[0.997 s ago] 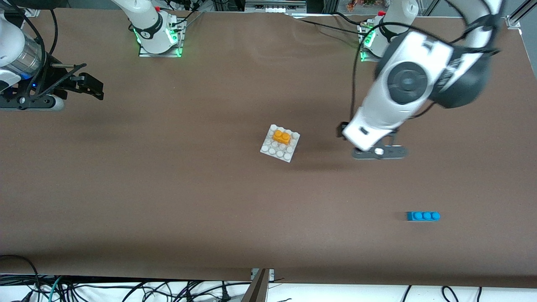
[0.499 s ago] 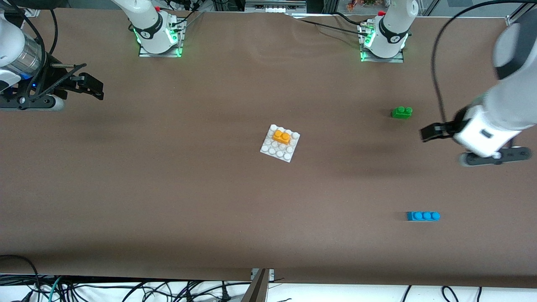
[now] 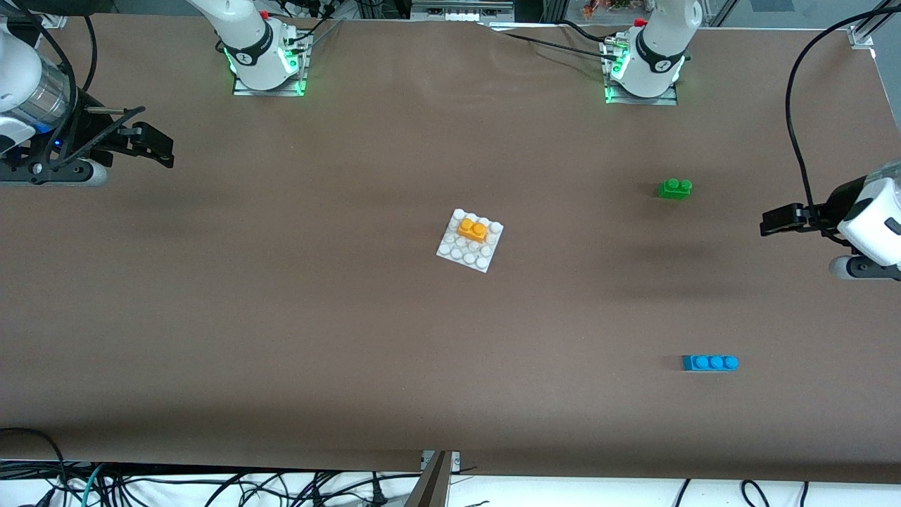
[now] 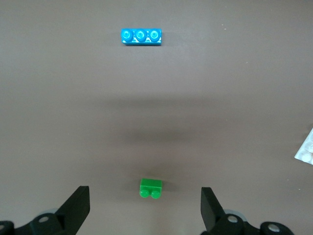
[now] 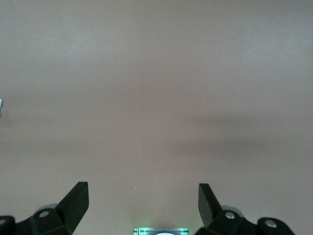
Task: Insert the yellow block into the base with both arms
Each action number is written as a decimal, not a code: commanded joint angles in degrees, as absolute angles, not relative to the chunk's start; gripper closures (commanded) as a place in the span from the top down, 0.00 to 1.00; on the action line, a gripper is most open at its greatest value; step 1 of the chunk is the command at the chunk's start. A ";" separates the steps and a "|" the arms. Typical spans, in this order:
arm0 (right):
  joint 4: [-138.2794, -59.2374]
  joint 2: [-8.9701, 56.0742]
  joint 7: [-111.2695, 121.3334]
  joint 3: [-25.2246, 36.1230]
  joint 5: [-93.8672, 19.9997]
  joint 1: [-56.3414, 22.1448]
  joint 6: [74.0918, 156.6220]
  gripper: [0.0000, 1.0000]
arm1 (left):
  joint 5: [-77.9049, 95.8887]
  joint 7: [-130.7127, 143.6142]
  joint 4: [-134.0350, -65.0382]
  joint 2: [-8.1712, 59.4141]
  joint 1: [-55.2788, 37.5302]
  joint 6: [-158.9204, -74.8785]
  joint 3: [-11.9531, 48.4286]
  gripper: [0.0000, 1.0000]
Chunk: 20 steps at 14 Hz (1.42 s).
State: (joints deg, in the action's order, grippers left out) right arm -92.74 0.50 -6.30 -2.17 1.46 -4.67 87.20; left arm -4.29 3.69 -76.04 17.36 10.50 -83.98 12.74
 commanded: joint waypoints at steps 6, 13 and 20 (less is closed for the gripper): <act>-92.11 0.53 -6.77 -2.37 1.93 -4.48 86.31 0.99 | -0.27 3.16 -99.23 0.26 3.35 -97.82 2.30 1.00; -92.11 0.53 -6.77 -2.37 1.93 -4.48 86.31 0.99 | 1.05 2.46 -94.92 0.97 1.14 -90.70 2.02 1.00; -92.11 0.53 -6.77 -2.37 1.93 -4.48 86.31 0.99 | 1.05 2.29 -94.92 1.85 1.23 -90.88 1.93 1.00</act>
State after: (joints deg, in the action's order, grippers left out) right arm -92.74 0.50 -6.30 -2.17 1.46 -4.67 87.20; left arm 0.41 3.65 -95.89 1.52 1.58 -91.88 2.45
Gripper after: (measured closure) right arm 0.004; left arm 0.000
